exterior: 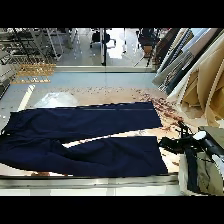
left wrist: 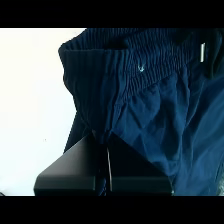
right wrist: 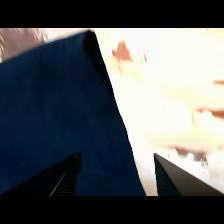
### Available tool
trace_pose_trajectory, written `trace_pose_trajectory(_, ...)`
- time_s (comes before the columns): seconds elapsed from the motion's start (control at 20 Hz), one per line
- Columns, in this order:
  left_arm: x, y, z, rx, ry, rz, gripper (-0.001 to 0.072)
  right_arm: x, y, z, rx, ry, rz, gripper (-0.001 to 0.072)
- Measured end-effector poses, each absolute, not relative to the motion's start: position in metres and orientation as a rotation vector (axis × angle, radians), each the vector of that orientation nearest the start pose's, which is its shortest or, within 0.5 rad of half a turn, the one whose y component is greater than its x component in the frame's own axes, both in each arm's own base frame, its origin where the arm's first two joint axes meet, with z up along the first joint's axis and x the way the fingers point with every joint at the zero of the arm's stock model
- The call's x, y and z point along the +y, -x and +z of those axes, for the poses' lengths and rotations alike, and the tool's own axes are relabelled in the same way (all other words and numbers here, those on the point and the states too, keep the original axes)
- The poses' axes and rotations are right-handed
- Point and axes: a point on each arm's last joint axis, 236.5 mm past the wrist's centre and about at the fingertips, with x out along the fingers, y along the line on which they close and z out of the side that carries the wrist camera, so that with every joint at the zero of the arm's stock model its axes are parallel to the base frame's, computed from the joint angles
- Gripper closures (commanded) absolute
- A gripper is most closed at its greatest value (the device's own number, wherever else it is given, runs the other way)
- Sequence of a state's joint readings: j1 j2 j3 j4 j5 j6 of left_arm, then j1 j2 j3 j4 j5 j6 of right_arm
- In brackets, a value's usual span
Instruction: Fold the clothes and pants, and hang the long-sleeved shirts on hangers.
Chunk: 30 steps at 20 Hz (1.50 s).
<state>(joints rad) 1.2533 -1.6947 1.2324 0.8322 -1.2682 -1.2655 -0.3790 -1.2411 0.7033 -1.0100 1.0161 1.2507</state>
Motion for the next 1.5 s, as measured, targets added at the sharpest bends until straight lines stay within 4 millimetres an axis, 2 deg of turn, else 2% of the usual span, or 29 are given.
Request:
trace_pose_trajectory(0.15, 0.312, -0.268, -0.070, 0.913, 1.342, 0.380, 0.0697, -0.005, -0.315, -0.098, 1.317, -0.612, 0.094, 0.0217)
trace_pose_trajectory(0.2, 0.310, -0.270, -0.068, 0.906, 1.343, 0.362, 0.0697, -0.001, -0.320, -0.100, 1.305, -0.617, 0.108, 0.0336)
trace_pose_trajectory(0.3, 0.306, -0.274, -0.062, 0.892, 1.335, 0.317, 0.0697, 0.006, -0.327, -0.107, 1.295, -0.616, 0.130, 0.0708)
trace_pose_trajectory(0.45, 0.299, -0.280, -0.054, 0.878, 1.284, 0.229, 0.0697, 0.007, -0.343, -0.108, 1.272, -0.563, 0.150, 0.0704)
trace_pose_trajectory(0.65, 0.285, -0.281, -0.046, 0.885, 1.149, 0.081, 0.0698, -0.030, -0.386, -0.082, 1.187, -0.498, 0.015, 0.0702)
trace_pose_trajectory(0.7, 0.282, -0.280, -0.045, 0.887, 1.127, 0.052, 0.0698, -0.044, -0.401, -0.070, 1.141, -0.502, -0.045, 0.0678)
trace_pose_trajectory(0.75, 0.280, -0.280, -0.044, 0.887, 1.106, 0.033, 0.0697, -0.052, -0.412, -0.060, 1.103, -0.511, -0.084, 0.0469)
trace_pose_trajectory(0.8, 0.279, -0.281, -0.043, 0.882, 1.092, 0.021, 0.0698, -0.059, -0.423, -0.050, 1.066, -0.513, -0.114, 0.0212)
trace_pose_trajectory(0.85, 0.277, -0.281, -0.042, 0.882, 1.081, 0.005, 0.0698, -0.062, -0.428, -0.044, 1.050, -0.525, -0.130, 0.0118)
trace_pose_trajectory(0.9, 0.276, -0.280, -0.042, 0.883, 1.075, -0.002, 0.0698, -0.062, -0.428, -0.041, 1.056, -0.534, -0.138, 0.0125)
trace_pose_trajectory(1.05, 0.273, -0.279, -0.044, 0.886, 1.069, -0.018, 0.0698, -0.045, -0.399, -0.053, 1.202, -0.570, -0.118, 0.0130)
trace_pose_trajectory(1.1, 0.272, -0.279, -0.045, 0.886, 1.070, -0.020, 0.0698, -0.037, -0.380, -0.061, 1.278, -0.577, -0.103, 0.0150)
trace_pose_trajectory(1.3, 0.264, -0.279, -0.053, 0.881, 1.101, -0.020, 0.0698, -0.008, -0.306, -0.079, 1.520, -0.626, -0.059, 0.0149)
trace_pose_trajectory(1.4, 0.259, -0.277, -0.058, 0.885, 1.119, -0.021, 0.0698, -0.005, -0.279, -0.079, 1.570, -0.654, -0.063, 0.0148)
trace_pose_trajectory(1.5, 0.256, -0.277, -0.061, 0.884, 1.133, -0.022, 0.0698, -0.011, -0.263, -0.075, 1.576, -0.691, -0.088, 0.0148)
